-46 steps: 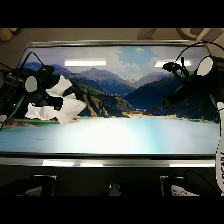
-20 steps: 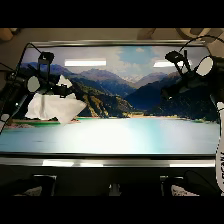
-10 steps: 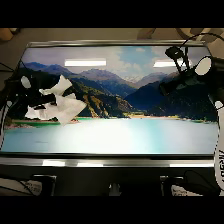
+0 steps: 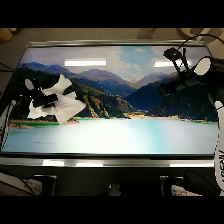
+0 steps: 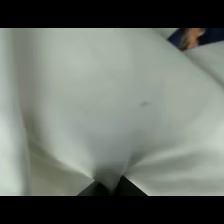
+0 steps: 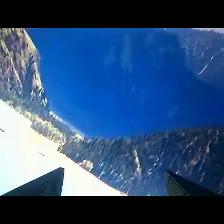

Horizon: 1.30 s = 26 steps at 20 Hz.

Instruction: Fold the shirts.

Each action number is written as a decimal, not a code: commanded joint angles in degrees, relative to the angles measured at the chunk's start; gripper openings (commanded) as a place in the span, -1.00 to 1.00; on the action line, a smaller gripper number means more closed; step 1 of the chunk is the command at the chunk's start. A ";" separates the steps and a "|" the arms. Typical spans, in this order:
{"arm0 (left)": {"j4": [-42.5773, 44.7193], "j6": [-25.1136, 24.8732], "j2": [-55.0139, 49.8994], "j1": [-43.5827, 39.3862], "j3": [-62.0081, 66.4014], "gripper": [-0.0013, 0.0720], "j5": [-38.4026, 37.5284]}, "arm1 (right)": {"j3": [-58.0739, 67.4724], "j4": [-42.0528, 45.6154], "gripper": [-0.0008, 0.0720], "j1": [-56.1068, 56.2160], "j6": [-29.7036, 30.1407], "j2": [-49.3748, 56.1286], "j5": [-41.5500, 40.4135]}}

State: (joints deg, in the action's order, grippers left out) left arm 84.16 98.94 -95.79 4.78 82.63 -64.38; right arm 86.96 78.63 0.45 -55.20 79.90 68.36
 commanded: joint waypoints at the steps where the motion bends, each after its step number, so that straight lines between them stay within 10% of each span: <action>1: -0.35 -8.81 8.63 -4.35 4.44 -0.90 1.44 | 0.92 0.50 0.89 0.07 2.54 -4.31 -5.46; 10: -7.56 -4.52 40.94 -33.77 8.74 -0.89 15.67 | 7.50 7.39 0.89 0.07 -4.70 -27.87 -3.15; 17: -10.97 -4.35 29.62 -44.89 -8.35 -0.89 15.02 | 5.49 11.52 0.89 0.07 -5.64 -28.22 24.94; 21: -25.70 -4.70 14.21 -49.75 -13.90 -0.84 19.17 | -6.01 11.41 0.90 0.07 -4.76 -22.73 21.64; 23: -30.42 -5.49 9.57 -49.90 -13.07 0.64 15.17 | -12.37 10.43 0.90 0.07 -4.70 -19.34 18.97; 26: -23.41 -7.65 11.76 -43.85 -10.14 0.83 2.08 | -17.88 6.21 0.90 0.07 -1.07 -15.08 19.08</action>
State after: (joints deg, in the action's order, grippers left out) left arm 59.18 93.10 -82.72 -42.09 71.33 -52.25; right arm 74.91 88.36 0.45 -59.00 61.06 87.55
